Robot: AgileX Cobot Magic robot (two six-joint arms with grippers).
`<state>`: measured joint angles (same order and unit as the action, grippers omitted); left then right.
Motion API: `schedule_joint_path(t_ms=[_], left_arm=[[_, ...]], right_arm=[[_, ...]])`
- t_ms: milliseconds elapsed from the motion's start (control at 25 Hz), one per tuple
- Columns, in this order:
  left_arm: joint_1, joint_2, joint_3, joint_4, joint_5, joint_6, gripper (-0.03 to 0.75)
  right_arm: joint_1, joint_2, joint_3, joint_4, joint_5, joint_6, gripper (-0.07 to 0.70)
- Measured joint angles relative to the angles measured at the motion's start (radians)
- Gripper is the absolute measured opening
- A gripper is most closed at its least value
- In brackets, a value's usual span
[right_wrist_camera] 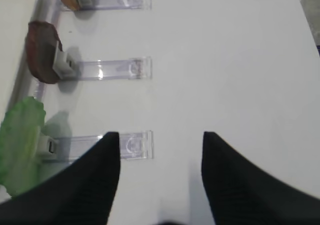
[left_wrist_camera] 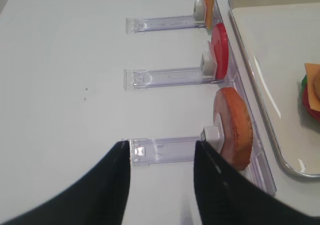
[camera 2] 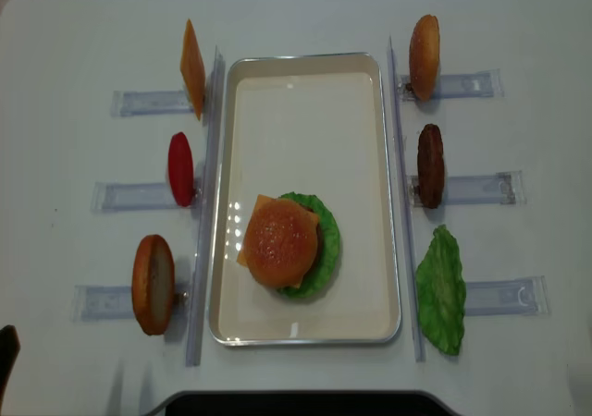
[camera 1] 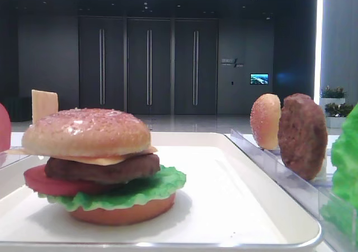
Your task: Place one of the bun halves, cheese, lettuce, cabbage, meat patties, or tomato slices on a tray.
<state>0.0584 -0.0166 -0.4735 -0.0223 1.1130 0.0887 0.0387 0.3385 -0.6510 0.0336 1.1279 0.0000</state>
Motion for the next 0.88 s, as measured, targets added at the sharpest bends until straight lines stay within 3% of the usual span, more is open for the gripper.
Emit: schedule_joint_path(t_ms=[440, 880], left_arm=[[0.0, 0.0, 0.0, 0.0, 0.0, 0.0, 0.327], [0.0, 0.0, 0.0, 0.0, 0.0, 0.0, 0.327]], right_arm=[[0.0, -0.196, 0.111, -0.034, 0.034, 0.035, 0.351], [0.0, -0.305, 0.139, -0.034, 0.011, 0.036, 0.349]])
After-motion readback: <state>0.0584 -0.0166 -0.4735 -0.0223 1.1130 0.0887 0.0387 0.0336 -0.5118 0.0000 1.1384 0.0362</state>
